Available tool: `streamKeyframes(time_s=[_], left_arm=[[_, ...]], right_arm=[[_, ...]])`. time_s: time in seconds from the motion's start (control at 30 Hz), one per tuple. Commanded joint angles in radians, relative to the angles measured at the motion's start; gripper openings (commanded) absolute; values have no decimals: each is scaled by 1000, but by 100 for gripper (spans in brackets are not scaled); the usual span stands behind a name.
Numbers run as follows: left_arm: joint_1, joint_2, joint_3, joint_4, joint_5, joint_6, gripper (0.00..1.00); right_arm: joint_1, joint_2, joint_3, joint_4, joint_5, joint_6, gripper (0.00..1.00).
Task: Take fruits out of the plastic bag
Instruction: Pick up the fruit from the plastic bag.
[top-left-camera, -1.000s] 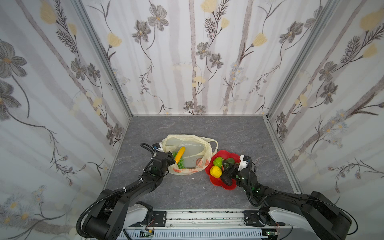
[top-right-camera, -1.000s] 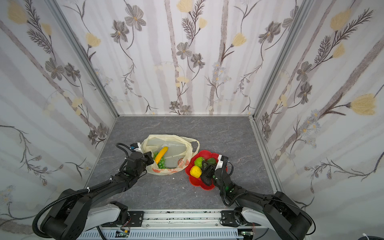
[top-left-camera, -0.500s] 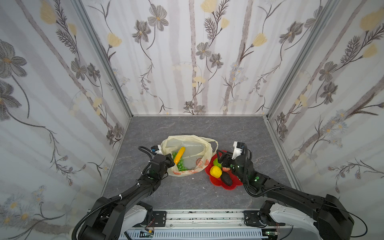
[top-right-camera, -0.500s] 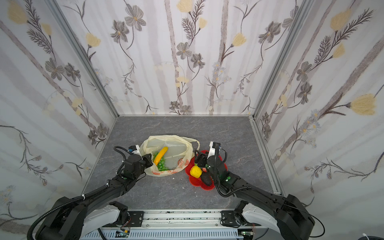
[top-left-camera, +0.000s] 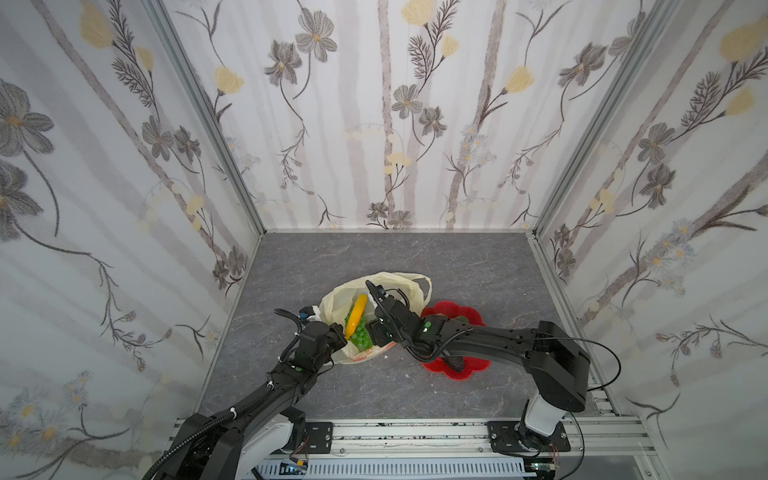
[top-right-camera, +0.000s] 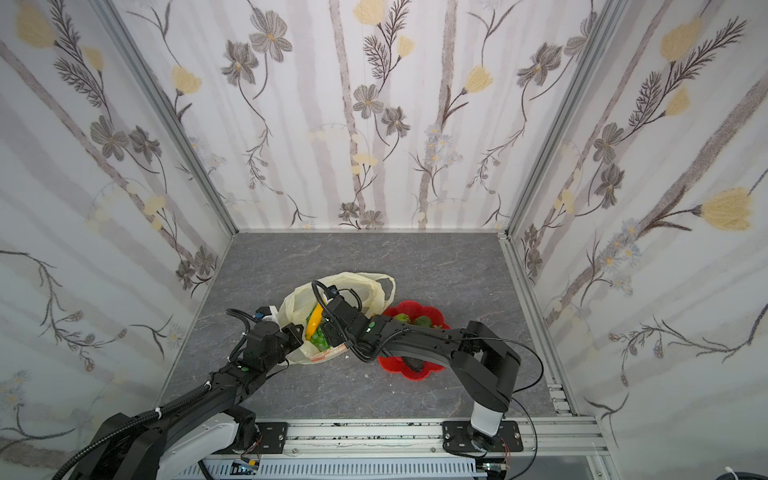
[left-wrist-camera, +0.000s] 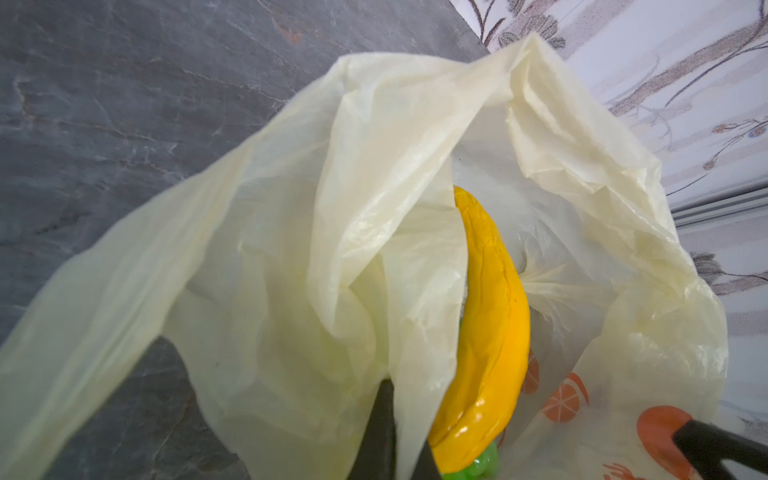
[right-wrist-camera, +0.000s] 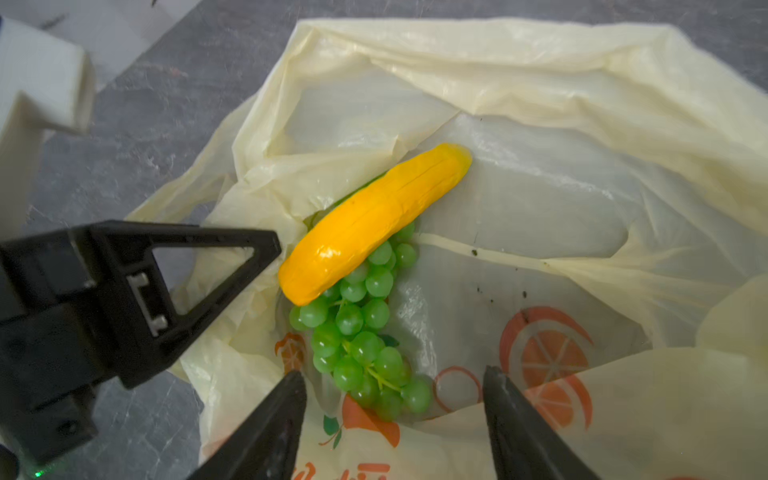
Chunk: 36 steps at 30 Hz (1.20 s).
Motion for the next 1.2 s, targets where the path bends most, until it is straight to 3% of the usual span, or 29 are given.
streamKeyframes(time_s=[0.0, 0.17, 0.4, 0.8, 1.17], left_arm=[[1, -17, -16, -30, -19, -51, 0], [1, -58, -48, -34, -44, -96, 0], [-1, -84, -78, -37, -16, -127, 0], [-51, -111, -101, -34, -23, -142, 0], [-78, -123, -100, -33, -38, -145, 0]], right_arm=[[6, 22, -5, -50, -4, -31, 68], [5, 28, 4, -41, -50, -3, 68], [12, 61, 112, -8, -133, 169, 69], [22, 268, 432, -212, -22, 257, 69], [5, 401, 556, -285, -27, 271, 64]])
